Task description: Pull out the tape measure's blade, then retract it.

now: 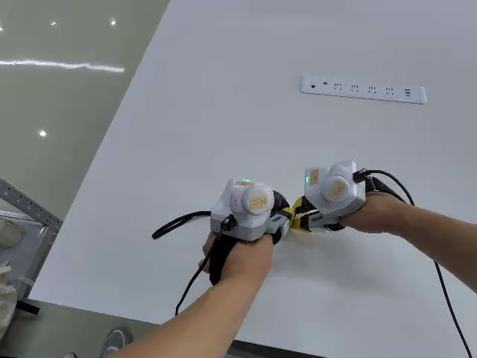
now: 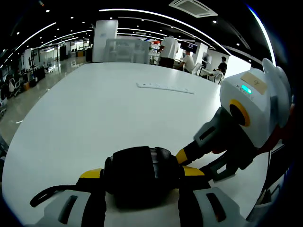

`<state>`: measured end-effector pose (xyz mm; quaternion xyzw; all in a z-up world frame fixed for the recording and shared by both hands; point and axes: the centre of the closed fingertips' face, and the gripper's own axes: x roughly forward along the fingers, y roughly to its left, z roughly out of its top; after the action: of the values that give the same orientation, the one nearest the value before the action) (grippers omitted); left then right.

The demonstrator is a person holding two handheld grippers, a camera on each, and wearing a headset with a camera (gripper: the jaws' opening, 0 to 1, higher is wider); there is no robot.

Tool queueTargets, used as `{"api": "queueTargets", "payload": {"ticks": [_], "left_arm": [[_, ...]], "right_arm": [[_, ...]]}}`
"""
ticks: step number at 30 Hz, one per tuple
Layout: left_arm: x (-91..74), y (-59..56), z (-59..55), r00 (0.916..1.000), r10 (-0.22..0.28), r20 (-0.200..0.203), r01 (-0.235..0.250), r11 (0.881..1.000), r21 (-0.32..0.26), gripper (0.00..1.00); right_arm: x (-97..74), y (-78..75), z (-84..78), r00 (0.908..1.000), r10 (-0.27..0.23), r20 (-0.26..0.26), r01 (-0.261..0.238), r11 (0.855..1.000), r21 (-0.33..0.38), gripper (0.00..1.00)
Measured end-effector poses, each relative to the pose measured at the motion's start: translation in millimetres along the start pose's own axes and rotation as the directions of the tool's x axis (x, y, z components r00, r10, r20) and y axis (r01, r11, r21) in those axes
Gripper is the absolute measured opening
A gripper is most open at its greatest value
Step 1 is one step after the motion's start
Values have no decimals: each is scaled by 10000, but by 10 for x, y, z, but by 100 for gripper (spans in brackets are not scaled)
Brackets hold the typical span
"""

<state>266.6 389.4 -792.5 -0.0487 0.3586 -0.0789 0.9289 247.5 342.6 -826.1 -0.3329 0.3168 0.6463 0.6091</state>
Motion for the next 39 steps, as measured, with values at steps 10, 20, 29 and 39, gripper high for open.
{"api": "queueTargets", "payload": {"ticks": [10, 20, 29, 39], "left_arm": [[0, -6, 1, 10000, 79, 13, -79, 10000, 37, 59], [-7, -7, 10, 9996, 107, 260, -109, 9999, 103, 61], [-35, -20, 17, 9998, -33, 203, 22, 9986, 537, 60], [-143, 11, -2, 9996, -233, 144, 224, 9979, 603, 67]], "right_arm": [[1, 8, 0, 10000, -54, -23, 54, 10000, 36, 12], [3, 7, 1, 9995, -301, 36, 299, 9989, 361, 13], [8, 58, 2, 9985, -520, 155, 500, 9926, 1110, 23], [-110, 87, -74, 9910, -1277, 402, 1121, 9557, 2720, 33]]}}
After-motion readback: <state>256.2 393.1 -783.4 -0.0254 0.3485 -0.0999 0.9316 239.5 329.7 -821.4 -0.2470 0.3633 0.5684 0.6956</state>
